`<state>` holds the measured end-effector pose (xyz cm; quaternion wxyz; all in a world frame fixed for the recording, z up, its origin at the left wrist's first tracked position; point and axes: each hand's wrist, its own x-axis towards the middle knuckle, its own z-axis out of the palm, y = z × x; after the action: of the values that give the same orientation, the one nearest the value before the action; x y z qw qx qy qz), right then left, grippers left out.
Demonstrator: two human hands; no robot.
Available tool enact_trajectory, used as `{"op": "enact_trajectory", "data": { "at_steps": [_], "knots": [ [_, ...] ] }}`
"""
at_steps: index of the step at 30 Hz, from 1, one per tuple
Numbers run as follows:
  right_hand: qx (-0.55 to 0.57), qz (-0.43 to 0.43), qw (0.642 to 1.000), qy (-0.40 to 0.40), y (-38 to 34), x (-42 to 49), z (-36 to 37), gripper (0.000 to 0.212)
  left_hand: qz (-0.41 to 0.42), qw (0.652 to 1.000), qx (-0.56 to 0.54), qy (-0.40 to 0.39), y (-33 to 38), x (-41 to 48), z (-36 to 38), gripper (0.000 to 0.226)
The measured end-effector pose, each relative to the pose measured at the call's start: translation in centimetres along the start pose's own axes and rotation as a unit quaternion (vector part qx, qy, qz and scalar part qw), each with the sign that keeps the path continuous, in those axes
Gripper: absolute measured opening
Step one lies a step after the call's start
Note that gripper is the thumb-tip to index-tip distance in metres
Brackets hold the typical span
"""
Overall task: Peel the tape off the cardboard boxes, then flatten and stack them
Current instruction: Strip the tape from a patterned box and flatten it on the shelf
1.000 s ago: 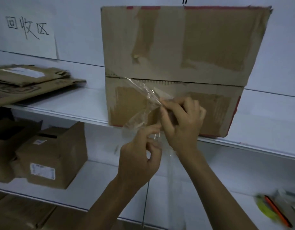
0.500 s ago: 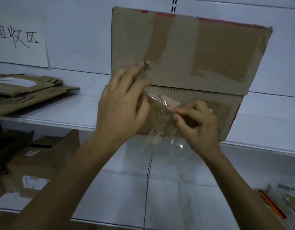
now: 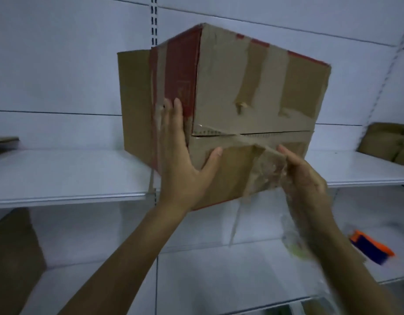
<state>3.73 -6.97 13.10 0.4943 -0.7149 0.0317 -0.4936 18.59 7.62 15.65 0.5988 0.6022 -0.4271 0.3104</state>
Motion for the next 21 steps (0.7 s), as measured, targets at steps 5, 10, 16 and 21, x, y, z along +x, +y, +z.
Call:
{"op": "enact_trajectory", "data": {
  "at_steps": [5, 10, 16, 21],
  "knots": [
    [-0.169, -0.017, 0.967, 0.191, -0.8, -1.1, -2.2, 0.057, 0.020, 0.999, 0.032, 0.031, 2.5, -0.7, 5.2, 0.088],
    [-0.275, -0.137, 0.942, 0.137, -3.4, 0.7, -1.0, 0.043, 0.032, 0.999, 0.016, 0.022, 5.1, -2.1, 9.1, 0.082],
    [-0.330, -0.183, 0.917, 0.128, -3.9, 2.4, -0.6, 0.016, 0.093, 0.994, 0.053, -0.025, 3.1, -2.0, 9.3, 0.077],
    [-0.247, -0.189, 0.949, 0.051, -3.1, 2.7, -1.0, 0.002, 0.072, 0.994, 0.073, -0.030, 2.9, -2.2, 9.9, 0.078]
  ]
}}
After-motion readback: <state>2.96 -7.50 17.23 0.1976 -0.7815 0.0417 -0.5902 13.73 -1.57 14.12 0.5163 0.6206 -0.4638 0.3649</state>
